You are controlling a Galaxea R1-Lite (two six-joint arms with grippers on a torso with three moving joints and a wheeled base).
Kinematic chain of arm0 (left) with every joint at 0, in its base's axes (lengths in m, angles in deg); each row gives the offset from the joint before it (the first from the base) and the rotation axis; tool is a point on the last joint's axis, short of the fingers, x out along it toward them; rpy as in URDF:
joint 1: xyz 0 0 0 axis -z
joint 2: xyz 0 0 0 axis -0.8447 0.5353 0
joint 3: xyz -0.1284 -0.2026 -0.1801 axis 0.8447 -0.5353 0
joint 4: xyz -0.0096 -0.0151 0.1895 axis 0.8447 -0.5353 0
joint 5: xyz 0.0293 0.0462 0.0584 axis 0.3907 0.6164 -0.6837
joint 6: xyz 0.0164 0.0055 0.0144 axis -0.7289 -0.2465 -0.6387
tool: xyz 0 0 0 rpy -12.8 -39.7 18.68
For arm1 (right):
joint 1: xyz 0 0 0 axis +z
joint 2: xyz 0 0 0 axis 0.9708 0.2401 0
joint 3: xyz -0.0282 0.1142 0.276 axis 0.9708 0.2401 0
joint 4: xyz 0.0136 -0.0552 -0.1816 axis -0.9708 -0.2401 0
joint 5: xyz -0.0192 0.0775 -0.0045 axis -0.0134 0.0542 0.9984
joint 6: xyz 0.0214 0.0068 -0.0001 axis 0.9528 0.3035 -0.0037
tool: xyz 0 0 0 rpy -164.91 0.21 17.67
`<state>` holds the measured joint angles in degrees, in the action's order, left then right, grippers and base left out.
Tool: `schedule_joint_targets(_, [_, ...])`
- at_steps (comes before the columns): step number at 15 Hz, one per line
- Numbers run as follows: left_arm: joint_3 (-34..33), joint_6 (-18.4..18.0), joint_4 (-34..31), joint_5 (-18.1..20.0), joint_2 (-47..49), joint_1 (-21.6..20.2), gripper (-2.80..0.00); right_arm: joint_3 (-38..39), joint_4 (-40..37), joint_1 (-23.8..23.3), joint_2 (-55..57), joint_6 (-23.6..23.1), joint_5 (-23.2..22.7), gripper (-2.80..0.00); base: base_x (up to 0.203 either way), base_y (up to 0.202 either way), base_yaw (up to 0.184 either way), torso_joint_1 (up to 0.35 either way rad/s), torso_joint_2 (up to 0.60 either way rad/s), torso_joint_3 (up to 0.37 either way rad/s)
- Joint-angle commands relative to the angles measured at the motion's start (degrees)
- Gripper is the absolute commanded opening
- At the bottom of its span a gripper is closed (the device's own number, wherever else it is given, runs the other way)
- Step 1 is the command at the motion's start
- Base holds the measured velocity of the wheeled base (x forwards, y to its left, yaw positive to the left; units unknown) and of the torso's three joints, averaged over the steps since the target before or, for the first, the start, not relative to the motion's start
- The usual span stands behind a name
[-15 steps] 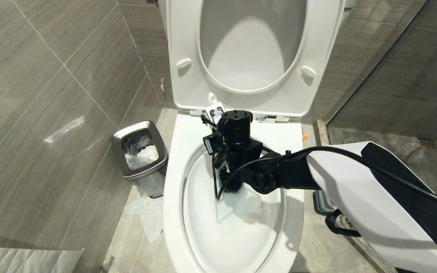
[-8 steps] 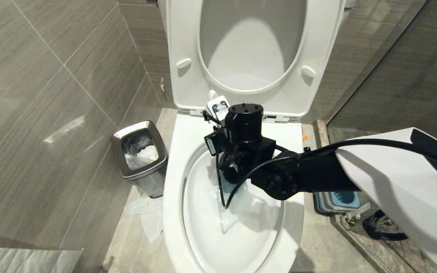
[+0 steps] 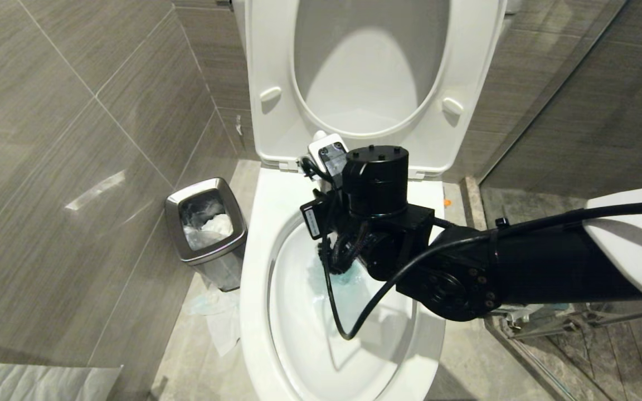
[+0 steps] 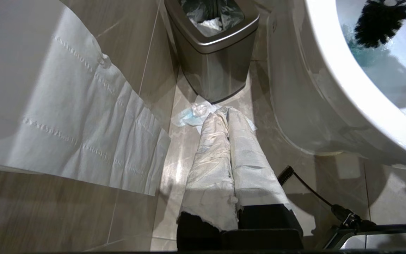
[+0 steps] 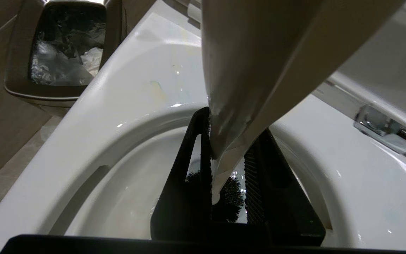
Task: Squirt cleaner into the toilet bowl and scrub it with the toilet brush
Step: Scrub the toilet bowl
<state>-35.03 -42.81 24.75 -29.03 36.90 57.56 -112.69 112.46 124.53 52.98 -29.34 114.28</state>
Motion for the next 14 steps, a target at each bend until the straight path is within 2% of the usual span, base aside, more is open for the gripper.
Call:
schedule_joint_targets(1, [-0.01,-0.02,-0.02,0.01,0.01,-0.01,-2.8,2.48,0.25,0.86,-3.61,0.81,0.72,-2.8,0.0,0.0,0.0,0.005,0.01,0.11])
schedule_joint_targets(3, [-0.01,-0.02,0.01,0.01,0.08,-0.01,-2.8,5.87,0.25,1.31,-5.45,1.54,1.94,-2.8,0.0,0.0,0.0,0.001,0.0,0.163])
schedule_joint_targets(6, [-0.01,-0.37,-0.03,0.1,0.08,-0.01,-2.8,10.8,0.33,3.14,-7.74,6.3,5.57,-2.8,0.0,0.0,0.0,0.002,0.01,0.191])
schedule_joint_targets(8, [-0.01,-0.37,-0.03,0.19,0.09,-0.01,-2.8,12.95,1.19,3.45,-8.49,7.71,6.55,-2.8,0.0,0.0,0.0,0.001,0.0,0.198])
schedule_joint_targets(12, [-0.01,-0.12,-0.03,0.19,0.0,-0.01,-2.8,17.08,8.38,3.7,-7.84,8.67,8.4,-2.8,0.0,0.0,0.0,0.0,0.0,0.202])
schedule_joint_targets(14, [-0.01,-0.28,-0.03,0.19,0.08,-0.01,-2.8,17.35,9.46,3.61,-7.04,9.23,8.94,-2.8,0.0,0.0,0.0,0.0,0.0,0.161])
